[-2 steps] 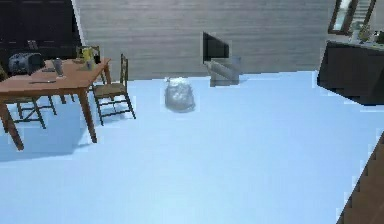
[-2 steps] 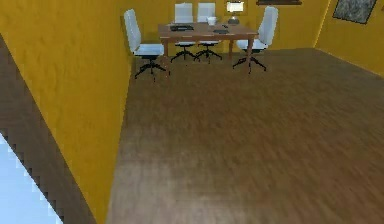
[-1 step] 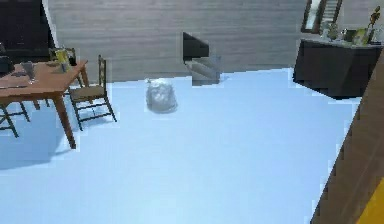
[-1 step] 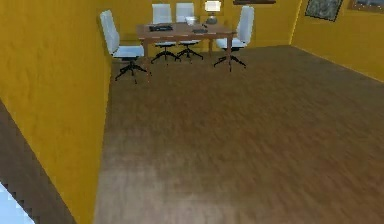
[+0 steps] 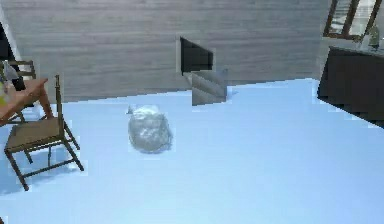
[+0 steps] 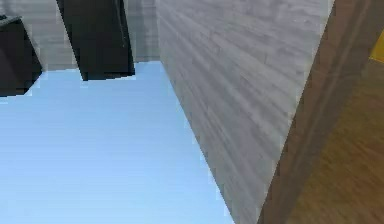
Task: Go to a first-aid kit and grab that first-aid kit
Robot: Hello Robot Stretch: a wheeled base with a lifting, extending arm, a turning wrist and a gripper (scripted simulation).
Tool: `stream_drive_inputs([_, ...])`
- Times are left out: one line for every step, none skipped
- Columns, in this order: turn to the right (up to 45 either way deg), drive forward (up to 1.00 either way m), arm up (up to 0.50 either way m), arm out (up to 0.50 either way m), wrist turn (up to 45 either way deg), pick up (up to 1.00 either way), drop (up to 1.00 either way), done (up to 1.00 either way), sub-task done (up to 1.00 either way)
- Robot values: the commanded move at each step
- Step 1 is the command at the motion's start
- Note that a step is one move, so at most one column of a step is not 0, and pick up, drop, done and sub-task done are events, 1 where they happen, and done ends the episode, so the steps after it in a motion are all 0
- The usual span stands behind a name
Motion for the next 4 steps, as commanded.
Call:
stream_drive_inputs([24.0, 0.00, 0.00, 0.00, 0.0, 0.00, 0.00, 0.00, 0.00])
stream_drive_inputs([0.0, 0.10, 0.00, 0.00, 0.0, 0.00, 0.00, 0.00, 0.00])
stream_drive_inputs([24.0, 0.00, 0.00, 0.00, 0.0, 0.00, 0.00, 0.00, 0.00])
stream_drive_inputs([3.0, 0.00, 0.00, 0.00, 0.0, 0.00, 0.00, 0.00, 0.00])
